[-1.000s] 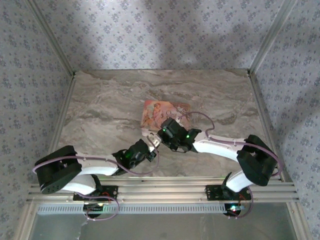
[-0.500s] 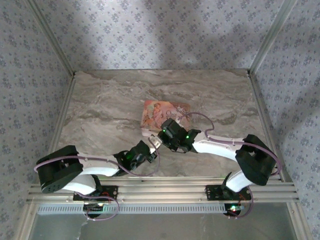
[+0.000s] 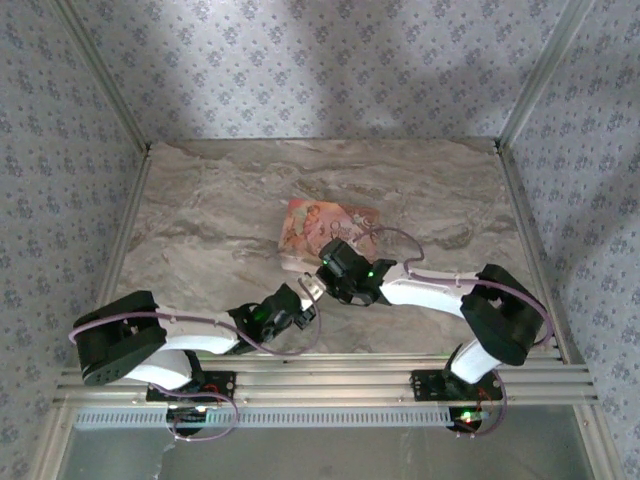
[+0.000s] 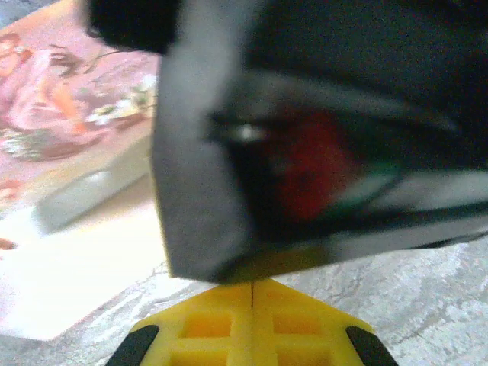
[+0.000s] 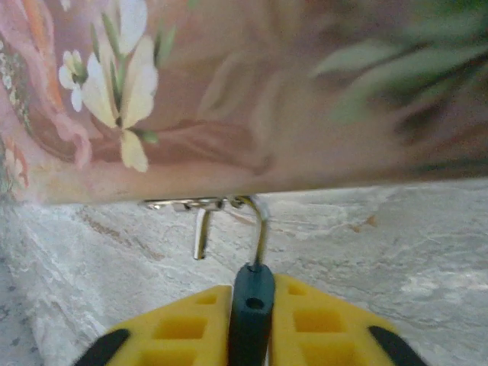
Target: Unlock a padlock with a key
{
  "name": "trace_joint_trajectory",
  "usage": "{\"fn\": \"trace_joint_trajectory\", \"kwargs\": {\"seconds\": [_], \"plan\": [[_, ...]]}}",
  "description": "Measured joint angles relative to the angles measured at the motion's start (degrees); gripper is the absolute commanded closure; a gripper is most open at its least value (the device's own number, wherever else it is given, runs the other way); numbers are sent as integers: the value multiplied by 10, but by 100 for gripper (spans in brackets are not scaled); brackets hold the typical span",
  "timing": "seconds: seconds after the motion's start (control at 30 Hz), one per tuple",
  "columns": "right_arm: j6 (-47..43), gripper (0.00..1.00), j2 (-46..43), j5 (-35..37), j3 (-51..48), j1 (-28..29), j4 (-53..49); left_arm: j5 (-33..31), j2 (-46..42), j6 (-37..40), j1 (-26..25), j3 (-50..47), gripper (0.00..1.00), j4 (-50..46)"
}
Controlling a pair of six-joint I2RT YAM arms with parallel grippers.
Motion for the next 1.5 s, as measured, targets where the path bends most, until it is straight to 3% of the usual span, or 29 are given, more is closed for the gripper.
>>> {"fn": "trace_joint_trajectory", "kwargs": {"seconds": [0.07, 0.17, 0.2, 0.27, 0.33, 0.47, 0.7, 0.93, 1.5], "plan": [[1, 100, 0, -2, 0, 0, 2, 0, 0, 0, 0, 0, 100, -1], [2, 100, 0, -2, -2, 0, 5, 0, 0, 0, 0, -2, 100, 0], [2, 100, 0, -3, -3, 0, 5, 1, 0, 0, 0, -3, 96, 2], [0, 100, 0, -5, -6, 0, 10, 1, -1, 1, 0, -6, 74, 2], [-5, 100, 0, -6, -11, -2, 14, 0, -7, -2, 0, -9, 61, -1], [-33, 100, -13, -14, -33, -22, 15, -12, -55, -22, -1, -21, 51, -20], [-102, 100, -42, -38, -41, -67, -32, -10, -169, -90, 54, -62, 49, -68], [-85, 100, -56, -31, -59, -63, -30, 1, -249, -136, 87, -75, 48, -143], [70, 100, -57, 112, -22, -2, -67, 55, -255, -161, 91, -75, 46, -171]]}}
